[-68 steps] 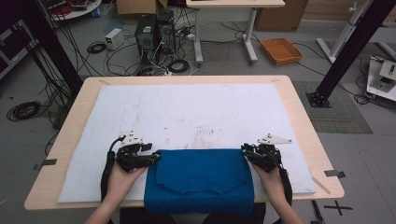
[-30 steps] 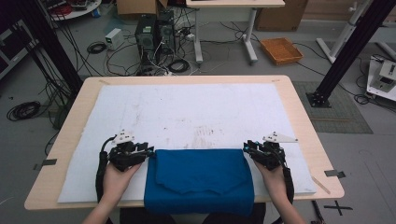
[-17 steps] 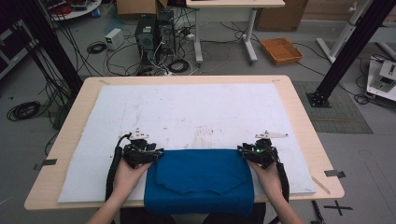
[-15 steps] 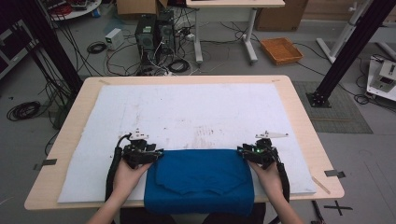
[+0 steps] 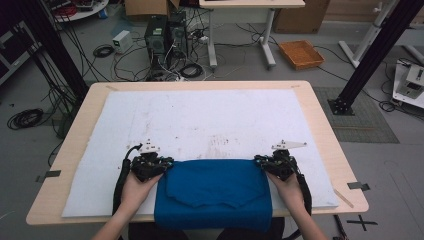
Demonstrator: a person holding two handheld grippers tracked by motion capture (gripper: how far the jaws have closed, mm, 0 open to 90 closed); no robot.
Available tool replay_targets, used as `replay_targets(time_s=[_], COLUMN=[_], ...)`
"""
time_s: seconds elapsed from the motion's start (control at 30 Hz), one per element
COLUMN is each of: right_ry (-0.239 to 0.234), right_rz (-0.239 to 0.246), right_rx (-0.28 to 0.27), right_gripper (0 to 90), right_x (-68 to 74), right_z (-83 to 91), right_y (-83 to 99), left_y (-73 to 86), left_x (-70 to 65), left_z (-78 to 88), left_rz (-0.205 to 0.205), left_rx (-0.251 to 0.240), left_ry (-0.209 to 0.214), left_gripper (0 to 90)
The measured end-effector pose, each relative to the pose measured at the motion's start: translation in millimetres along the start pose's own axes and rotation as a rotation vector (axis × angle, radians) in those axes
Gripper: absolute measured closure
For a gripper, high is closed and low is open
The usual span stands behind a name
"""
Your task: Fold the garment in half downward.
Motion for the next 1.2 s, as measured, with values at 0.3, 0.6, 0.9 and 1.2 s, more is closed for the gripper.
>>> replay_targets(time_s=[0.3, 0.6, 0.9, 1.2], right_ry=[0.038, 0.084, 0.114, 0.140], right_rz=[0.027, 0.018, 0.008, 0.002], right_rx=[-0.005, 0.021, 0.016, 0.008], right_gripper=[85.2, 85.1, 85.1, 72.2], right_x=[-22.2, -48.9, -57.6, -55.8], right_z=[-13.0, -31.4, -38.0, -33.3], right_y=[-43.0, -76.7, -88.0, -89.5], left_y=[-44.6, -72.4, -82.3, -81.2], left_x=[34.6, 62.2, 70.4, 72.6], left_z=[-6.1, -24.8, -32.7, -23.7], left_rz=[-0.039, -0.003, 0.002, 0.041], left_rx=[-0.030, -0.030, -0.013, -0.033], left_ry=[-0.074, -0.096, -0.107, -0.118], left_gripper=[83.6, 83.6, 83.3, 59.9])
Point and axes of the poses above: each handheld gripper's, and its own axes: z roughly backward along the jaws, y roughly out of its underside, x roughly to its left, the point moved 6 cm from there along -z, roughly forward along the jaws, and after that the axes turned 13 degrees about x, right-handed, at the moved point
